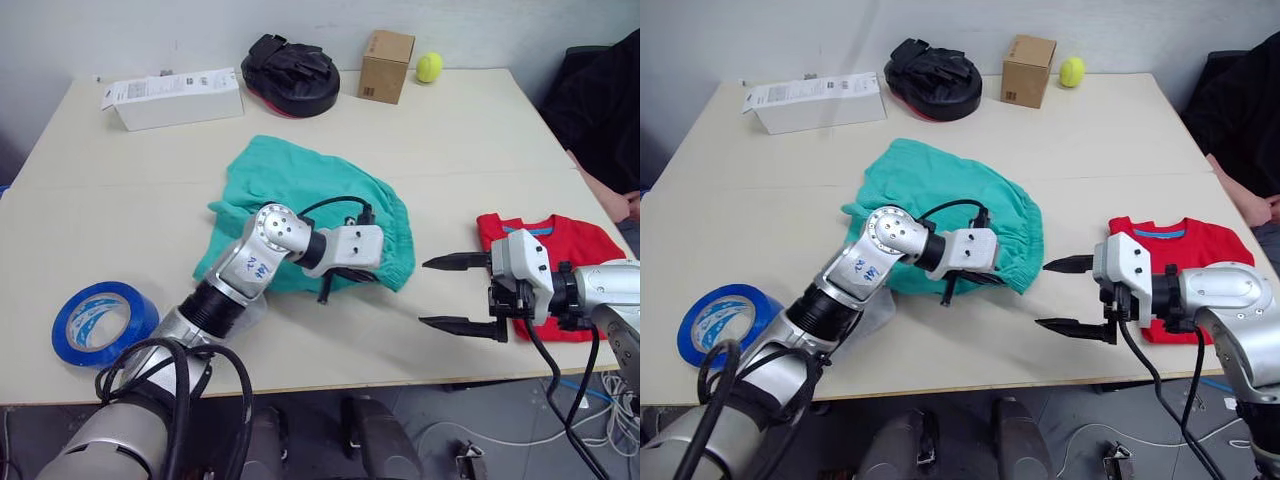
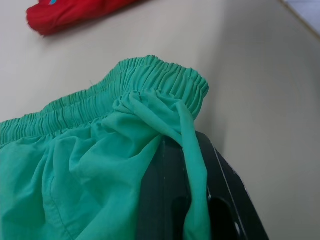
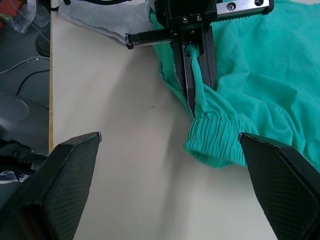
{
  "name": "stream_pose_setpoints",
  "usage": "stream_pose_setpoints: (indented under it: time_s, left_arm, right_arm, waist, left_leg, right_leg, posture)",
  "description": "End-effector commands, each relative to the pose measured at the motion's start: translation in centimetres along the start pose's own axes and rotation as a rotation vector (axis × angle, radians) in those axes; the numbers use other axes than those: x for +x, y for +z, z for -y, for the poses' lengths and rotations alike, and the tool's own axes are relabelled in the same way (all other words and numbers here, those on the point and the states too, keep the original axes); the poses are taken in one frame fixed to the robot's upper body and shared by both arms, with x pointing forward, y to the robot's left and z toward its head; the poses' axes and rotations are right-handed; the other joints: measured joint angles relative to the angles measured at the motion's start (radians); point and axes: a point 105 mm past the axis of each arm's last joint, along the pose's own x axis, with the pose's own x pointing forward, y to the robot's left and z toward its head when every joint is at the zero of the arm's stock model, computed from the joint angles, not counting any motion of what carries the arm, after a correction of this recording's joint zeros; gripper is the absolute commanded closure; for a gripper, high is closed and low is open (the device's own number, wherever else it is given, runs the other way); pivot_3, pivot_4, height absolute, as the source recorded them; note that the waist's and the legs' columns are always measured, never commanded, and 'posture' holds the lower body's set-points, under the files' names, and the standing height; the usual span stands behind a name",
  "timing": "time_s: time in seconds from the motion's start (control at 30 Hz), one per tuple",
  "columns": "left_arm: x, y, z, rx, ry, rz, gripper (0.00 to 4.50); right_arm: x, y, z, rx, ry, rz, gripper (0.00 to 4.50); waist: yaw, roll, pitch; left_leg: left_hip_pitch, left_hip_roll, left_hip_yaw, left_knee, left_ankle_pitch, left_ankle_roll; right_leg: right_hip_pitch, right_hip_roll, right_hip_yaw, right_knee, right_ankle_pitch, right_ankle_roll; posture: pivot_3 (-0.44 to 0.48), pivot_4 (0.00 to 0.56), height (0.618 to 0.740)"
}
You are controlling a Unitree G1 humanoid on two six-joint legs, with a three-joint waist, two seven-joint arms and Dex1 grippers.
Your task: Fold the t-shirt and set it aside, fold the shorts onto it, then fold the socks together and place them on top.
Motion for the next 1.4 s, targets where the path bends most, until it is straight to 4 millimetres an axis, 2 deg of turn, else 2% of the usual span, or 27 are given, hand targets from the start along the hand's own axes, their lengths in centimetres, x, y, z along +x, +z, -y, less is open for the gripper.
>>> stream_pose_setpoints:
  time_s: [0.03, 0.17, 0.3, 0.4, 0.47, 0.57, 0.8, 0.97, 1.23, 1.4]
  left_arm:
    - [0.9, 0.8, 0.5, 0.033, -0.014, 0.009, 4.47]
    - [1.3, 1.1, 1.4, 0.026, -0.054, 0.038, 4.47]
    - [1.0, 1.0, 1.1, 0.017, -0.032, 0.036, 4.47]
    - [0.5, 1.1, 0.6, -0.017, 0.0, 0.062, 3.82]
    - [0.0, 1.4, 0.6, -0.027, 0.01, 0.088, 3.22]
    - [-1.8, 1.9, 0.5, -0.054, 0.038, 0.142, 2.27]
    - [-6.4, 0.6, 2.9, -0.061, 0.026, 0.126, 0.02]
    - [-8.8, -0.9, 4.4, -0.038, 0.041, 0.031, 0.01]
    - [-10.3, -2.6, 7.1, -0.125, 0.056, -0.041, 0.01]
    - [-11.7, -5.5, 7.3, -0.121, 0.174, -0.186, 0.01]
  right_arm:
    - [-0.6, 1.2, 0.4, -0.064, -0.035, 0.009, 0.0]
    - [-0.4, 1.0, -0.1, -0.07, -0.013, 0.003, 0.0]
    - [-0.3, 0.7, -0.1, -0.093, -0.01, -0.014, 0.0]
    - [-0.1, 0.8, 0.0, -0.1, -0.014, -0.002, 0.0]
    - [0.1, 0.9, -0.1, -0.111, -0.009, -0.002, 0.0]
    - [0.2, 0.8, -0.2, -0.133, -0.001, -0.009, 0.0]
    - [0.4, 0.8, -0.3, -0.161, 0.024, -0.014, 0.0]
    - [0.7, 1.0, -0.4, -0.179, 0.036, -0.008, 0.0]
    - [1.3, 1.2, -0.6, -0.2, 0.053, 0.006, 0.0]
    - [2.1, 0.4, -1.0, -0.25, 0.065, -0.026, 0.0]
  waist:
    - [0.0, 0.0, 0.0]
    - [-0.001, 0.0, 0.0]
    - [0.0, 0.0, 0.0]
    - [0.0, 0.0, 0.0]
    - [-0.001, 0.0, 0.0]
    - [-0.002, 0.0, 0.0]
    - [-0.002, 0.0, 0.0]
    - [0.0, 0.0, 0.0]
    - [-0.004, 0.0, 0.0]
    - [-0.003, 0.0, 0.0]
  left_leg:
    - [0.0, 0.0, 0.0, 0.0, 0.0, 0.0]
    - [0.0, 0.0, -0.001, 0.0, 0.0, 0.0]
    - [0.0, 0.0, -0.001, 0.0, 0.0, 0.0]
    - [0.0, 0.0, -0.001, 0.0, 0.0, 0.0]
    - [0.0, 0.0, -0.001, 0.0, 0.0, 0.0]
    - [0.0, 0.001, -0.001, 0.0, 0.0, 0.0]
    - [0.001, 0.002, -0.001, -0.001, 0.001, -0.002]
    - [0.001, 0.001, -0.001, -0.001, 0.001, -0.002]
    - [0.002, 0.002, -0.001, -0.001, 0.0, -0.001]
    - [0.002, 0.002, -0.002, -0.001, 0.0, -0.001]
  right_leg:
    - [0.0, 0.0, 0.001, 0.0, 0.0, 0.0]
    - [0.0, 0.0, 0.002, 0.0, 0.0, 0.0]
    - [0.0, 0.0, 0.002, 0.0, 0.0, 0.0]
    - [0.0, 0.0, 0.002, 0.0, 0.0, 0.0]
    - [0.0, 0.0, 0.002, 0.0, 0.0, 0.0]
    - [0.0, 0.0, 0.002, 0.0, 0.0, 0.0]
    - [0.0, -0.002, 0.002, 0.001, 0.0, 0.0]
    - [0.001, -0.003, 0.001, 0.0, 0.0, 0.0]
    - [0.002, -0.004, 0.001, 0.0, -0.001, -0.001]
    - [0.002, -0.004, 0.0, 0.0, -0.001, -0.002]
  posture:
    - [0.0, 0.15, 0.74]
    - [0.0, 0.15, 0.74]
    - [0.0, 0.15, 0.74]
    - [0.0, 0.15, 0.74]
    - [0.0, 0.15, 0.74]
    - [0.0, 0.15, 0.74]
    - [0.0, 0.15, 0.74]
    - [0.0, 0.15, 0.74]
    - [0.0, 0.15, 0.74]
    - [0.0, 0.15, 0.74]
